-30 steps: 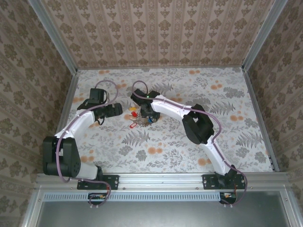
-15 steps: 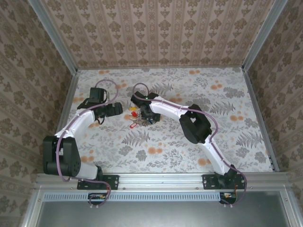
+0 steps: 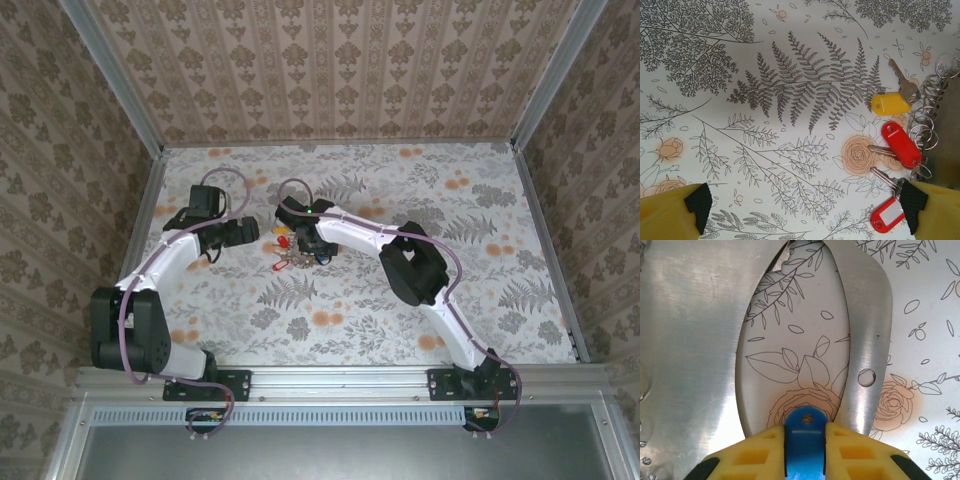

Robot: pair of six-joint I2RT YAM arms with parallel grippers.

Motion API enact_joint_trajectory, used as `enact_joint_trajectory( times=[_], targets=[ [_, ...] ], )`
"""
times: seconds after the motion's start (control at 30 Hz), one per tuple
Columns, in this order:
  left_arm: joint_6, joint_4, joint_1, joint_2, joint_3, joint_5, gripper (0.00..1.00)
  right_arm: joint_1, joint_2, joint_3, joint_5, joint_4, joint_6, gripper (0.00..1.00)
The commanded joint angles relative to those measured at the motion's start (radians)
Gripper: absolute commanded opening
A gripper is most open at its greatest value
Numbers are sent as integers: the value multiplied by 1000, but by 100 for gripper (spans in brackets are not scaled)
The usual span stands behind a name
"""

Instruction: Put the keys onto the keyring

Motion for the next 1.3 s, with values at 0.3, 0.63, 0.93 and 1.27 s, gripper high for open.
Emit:
enact_joint_trajectory(
  times=[0.3, 0.63, 0.93, 1.27],
  targets=[
    [-19, -22, -9, 37, 23, 11, 100, 7, -181, -166, -98, 100, -74, 5],
    [-41, 45, -11, 79, 42, 218, 100, -69, -208, -242, -143, 161, -112, 37],
    [-58, 40, -30, 148, 128, 385, 98, -154, -69, -91, -77, 105, -192, 46],
    [-91, 71, -62, 173, 123, 369, 99, -164, 54, 49, -91, -166, -222, 48]
  ],
)
